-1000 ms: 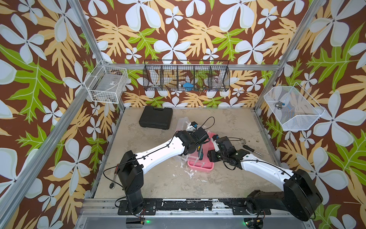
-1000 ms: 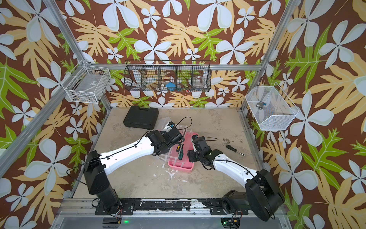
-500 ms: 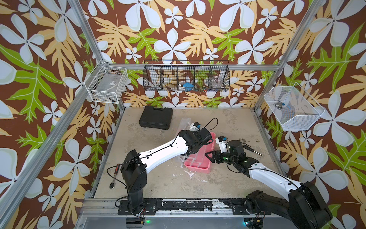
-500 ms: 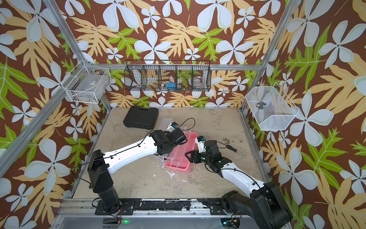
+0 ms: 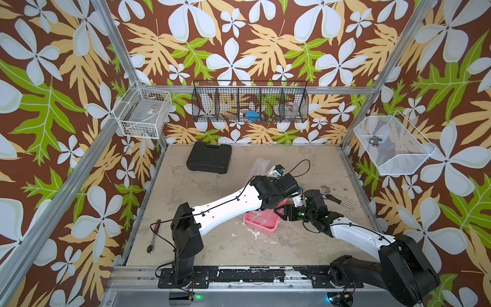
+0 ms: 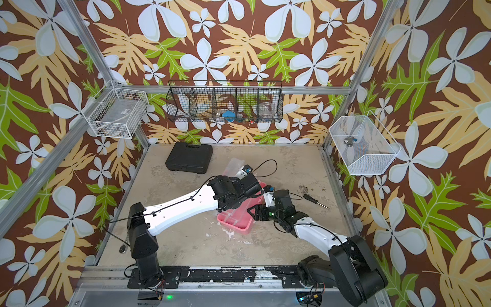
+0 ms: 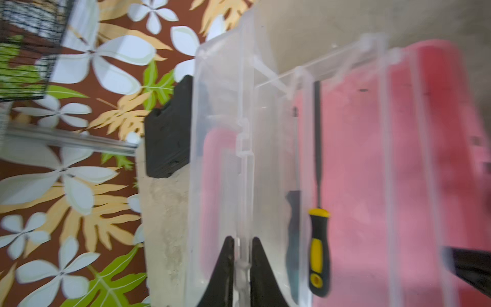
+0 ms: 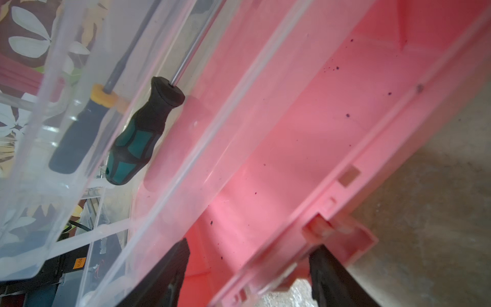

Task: Close toolboxes
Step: Close the toolbox lid, then move the toolbox to the center of the board.

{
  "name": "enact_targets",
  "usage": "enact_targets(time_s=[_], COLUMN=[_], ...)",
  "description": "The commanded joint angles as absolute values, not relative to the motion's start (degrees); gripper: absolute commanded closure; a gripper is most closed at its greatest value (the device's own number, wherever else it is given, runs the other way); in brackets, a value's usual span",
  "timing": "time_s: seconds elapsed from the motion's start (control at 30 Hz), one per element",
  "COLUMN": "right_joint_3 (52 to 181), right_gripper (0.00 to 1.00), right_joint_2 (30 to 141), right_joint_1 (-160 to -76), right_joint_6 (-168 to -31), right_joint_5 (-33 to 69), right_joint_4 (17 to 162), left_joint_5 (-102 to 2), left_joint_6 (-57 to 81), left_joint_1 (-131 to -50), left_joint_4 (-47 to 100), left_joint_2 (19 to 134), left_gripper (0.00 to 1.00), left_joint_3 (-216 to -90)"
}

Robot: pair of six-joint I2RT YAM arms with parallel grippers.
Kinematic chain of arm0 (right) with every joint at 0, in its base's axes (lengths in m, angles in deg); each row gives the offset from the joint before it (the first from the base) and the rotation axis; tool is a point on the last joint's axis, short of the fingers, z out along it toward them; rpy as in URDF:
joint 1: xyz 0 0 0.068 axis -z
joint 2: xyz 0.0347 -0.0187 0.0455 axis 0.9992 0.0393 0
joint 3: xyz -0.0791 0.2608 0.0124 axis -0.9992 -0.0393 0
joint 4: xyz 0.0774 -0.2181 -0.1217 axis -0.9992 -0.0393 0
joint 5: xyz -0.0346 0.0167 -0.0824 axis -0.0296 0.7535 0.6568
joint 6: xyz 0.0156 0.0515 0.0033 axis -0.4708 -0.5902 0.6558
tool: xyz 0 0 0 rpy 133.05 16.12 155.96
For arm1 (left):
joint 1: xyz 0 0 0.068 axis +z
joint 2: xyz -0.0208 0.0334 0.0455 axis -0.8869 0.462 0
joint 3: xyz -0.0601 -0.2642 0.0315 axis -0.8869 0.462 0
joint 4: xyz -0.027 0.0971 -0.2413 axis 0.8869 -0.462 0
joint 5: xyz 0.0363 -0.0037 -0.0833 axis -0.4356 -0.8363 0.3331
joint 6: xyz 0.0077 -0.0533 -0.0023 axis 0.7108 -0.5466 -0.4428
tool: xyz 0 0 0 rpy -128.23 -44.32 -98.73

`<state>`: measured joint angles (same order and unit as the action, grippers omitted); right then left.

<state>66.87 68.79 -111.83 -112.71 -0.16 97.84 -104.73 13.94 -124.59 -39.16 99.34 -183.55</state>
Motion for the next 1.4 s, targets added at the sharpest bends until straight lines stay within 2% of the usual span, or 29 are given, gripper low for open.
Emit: enact_targets(time_s=[0.0,0.17,0.33,0.47,0.67,0.87,1.03,1.23,1.37], right_joint_3=[67.48,67.42,67.84,68.39,70.04,71.71,70.78,69.82,68.51], right_gripper=[0.28,0.28,0.28,0.28,0.27,0.28,0.3,0.29,0.28], right_joint_2=[69.19,69.46,69.07,68.41,67.44,67.53,64.94,62.3,63.3], right_joint_1=[-111.9,-111.75,-110.82,-109.39,-107.9,-106.71,-104.05,-102.88,-102.93], right_joint_6=[-111.23,-110.6,-110.15,-110.17,-109.72,-108.8,-108.97,-109.47,-110.89], right_joint_5=[1.1,3.37,5.36,7.07,8.85,10.52,5.63,2.15,-1.97], right_joint_4=[101.29,99.71,97.0,93.91,88.6,83.54,82.72,82.47,85.48], left_joint_5=[-88.57,-81.47,-76.78,-74.29,-72.81,-72.54,-70.96,-76.46,-76.61], left_joint_6=[10.84,10.54,10.28,9.86,8.63,10.73,12.22,13.9,14.88], left_joint_1=[-125.69,-125.68,-125.68,-125.19,-115.55,-111.45,-110.91,-110.83,-110.17], left_joint_4=[-34.25,-27.18,-20.85,-13.62,-10.35,-7.97,-5.82,-6.85,-6.14], left_joint_2=[99.07,95.88,92.61,86.88,80.24,82.89,86.54,89.9,90.92], left_gripper=[0.8,0.6,0.48,0.34,0.3,0.25,0.01,0.0,0.0], left_joint_3=[-184.57,-181.3,-178.45,-174.91,-165.38,-157.32,-155.87,-156.4,-156.24])
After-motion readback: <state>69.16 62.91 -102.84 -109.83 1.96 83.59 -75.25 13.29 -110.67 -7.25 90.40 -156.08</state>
